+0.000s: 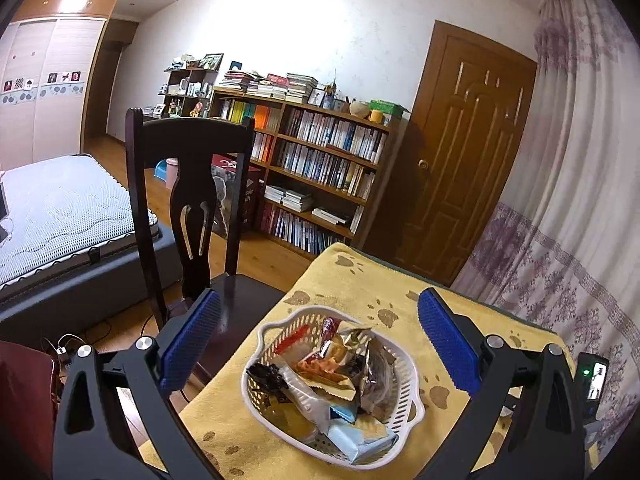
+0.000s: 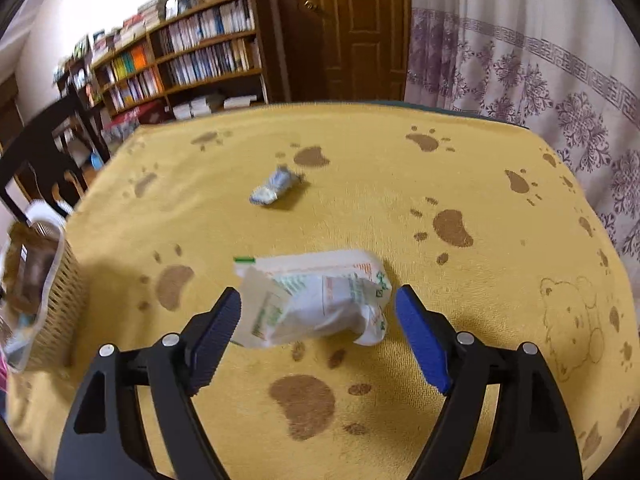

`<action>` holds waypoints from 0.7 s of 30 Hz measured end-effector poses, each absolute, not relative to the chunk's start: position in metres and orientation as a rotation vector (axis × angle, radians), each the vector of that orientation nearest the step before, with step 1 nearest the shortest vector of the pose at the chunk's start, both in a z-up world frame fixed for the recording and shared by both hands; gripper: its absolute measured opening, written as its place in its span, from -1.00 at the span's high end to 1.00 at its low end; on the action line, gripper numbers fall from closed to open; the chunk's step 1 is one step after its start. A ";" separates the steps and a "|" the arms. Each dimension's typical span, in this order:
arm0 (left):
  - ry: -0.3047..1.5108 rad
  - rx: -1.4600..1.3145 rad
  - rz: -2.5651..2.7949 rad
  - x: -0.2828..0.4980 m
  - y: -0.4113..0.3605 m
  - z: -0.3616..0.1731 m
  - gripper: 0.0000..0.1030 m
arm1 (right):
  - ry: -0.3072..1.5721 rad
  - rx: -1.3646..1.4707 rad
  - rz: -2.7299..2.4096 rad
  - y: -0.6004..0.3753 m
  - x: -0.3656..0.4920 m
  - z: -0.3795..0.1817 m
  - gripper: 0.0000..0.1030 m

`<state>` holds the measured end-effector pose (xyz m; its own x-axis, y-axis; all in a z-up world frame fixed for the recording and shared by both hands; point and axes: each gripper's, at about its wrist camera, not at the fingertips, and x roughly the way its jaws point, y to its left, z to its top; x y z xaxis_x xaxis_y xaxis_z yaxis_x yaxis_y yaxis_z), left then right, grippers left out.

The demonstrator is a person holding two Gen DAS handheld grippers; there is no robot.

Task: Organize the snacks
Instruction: 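Return the right gripper to the table and grasp the white-green snack bag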

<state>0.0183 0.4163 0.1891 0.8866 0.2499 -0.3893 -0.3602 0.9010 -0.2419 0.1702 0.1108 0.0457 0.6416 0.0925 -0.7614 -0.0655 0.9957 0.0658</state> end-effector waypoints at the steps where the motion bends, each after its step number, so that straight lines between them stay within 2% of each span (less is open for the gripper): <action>1: 0.363 -0.306 0.318 0.019 0.413 0.188 -0.94 | 0.879 0.020 0.091 0.112 0.172 0.042 -0.54; 6: 0.373 -0.267 0.289 0.023 0.400 0.188 -0.94 | 0.914 -0.042 0.044 0.108 0.174 0.027 -0.54; 21: 0.397 -0.210 0.258 0.031 0.378 0.184 -0.94 | 0.927 0.023 -0.003 0.053 0.161 0.021 -0.56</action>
